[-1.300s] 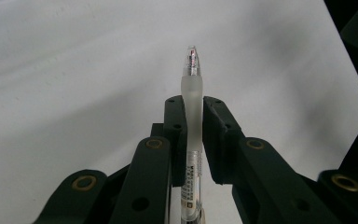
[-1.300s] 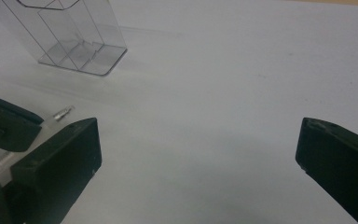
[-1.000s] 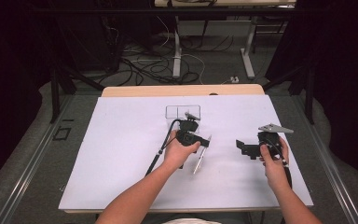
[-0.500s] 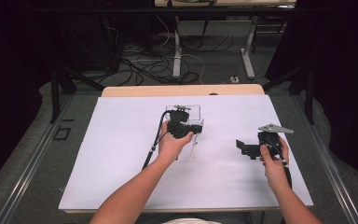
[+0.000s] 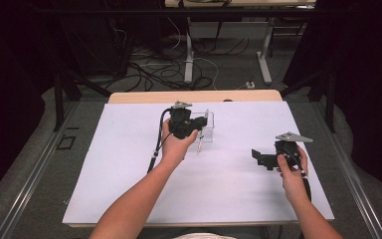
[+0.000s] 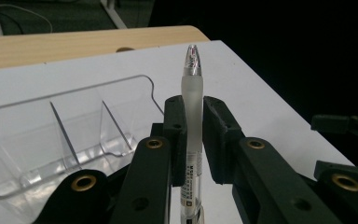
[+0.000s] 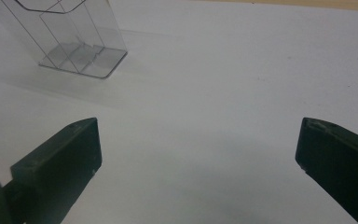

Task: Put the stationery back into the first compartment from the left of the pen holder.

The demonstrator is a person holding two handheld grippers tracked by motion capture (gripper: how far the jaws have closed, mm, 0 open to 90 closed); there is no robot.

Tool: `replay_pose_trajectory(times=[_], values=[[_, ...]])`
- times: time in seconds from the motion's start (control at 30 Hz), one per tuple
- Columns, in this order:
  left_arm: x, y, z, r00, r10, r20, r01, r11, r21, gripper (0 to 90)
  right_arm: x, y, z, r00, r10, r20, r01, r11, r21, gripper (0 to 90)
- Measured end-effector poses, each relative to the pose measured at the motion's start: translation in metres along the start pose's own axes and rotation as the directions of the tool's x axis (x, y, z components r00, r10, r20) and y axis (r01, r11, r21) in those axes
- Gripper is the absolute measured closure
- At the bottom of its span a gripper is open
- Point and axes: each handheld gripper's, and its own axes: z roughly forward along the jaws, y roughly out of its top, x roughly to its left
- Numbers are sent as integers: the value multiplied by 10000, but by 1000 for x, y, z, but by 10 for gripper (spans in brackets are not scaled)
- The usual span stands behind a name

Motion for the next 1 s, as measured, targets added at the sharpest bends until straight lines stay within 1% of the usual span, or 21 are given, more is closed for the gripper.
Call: replay_pose_trajectory(times=[0.1,0.13,0.17,0.33,0.53,0.73,0.83,0.87,1.0], values=[[3,7,-3,10000,40,-41,-41,10000,-90,799,1,0,0,10000,80,10,-80,10000,14,3],[4,9,-4,10000,60,-72,-61,10000,-74,799,0,0,0,10000,69,8,-69,10000,9,4],[4,11,-4,10000,-6,-72,6,9999,-112,800,0,0,0,10000,65,6,-65,10000,6,3],[8,23,-8,9998,43,-191,-48,9997,-223,799,0,0,0,10000,53,-19,-53,10000,0,4],[15,36,-12,9992,-123,-377,106,9990,-437,800,1,0,0,9999,95,-30,-95,10000,-5,3],[23,43,-14,9983,-143,-565,108,9980,-616,799,0,0,0,10000,-58,-12,58,10000,-15,4],[27,45,-14,9979,-243,-603,199,9972,-725,800,0,0,0,10000,-19,-14,19,10000,-14,3],[29,46,-14,9977,-262,-628,214,9969,-764,800,0,0,1,10000,-70,-23,70,10000,-23,4],[33,49,-13,9966,-204,-798,139,9966,-811,800,0,-1,1,10000,-13,-35,13,10000,7,4]])
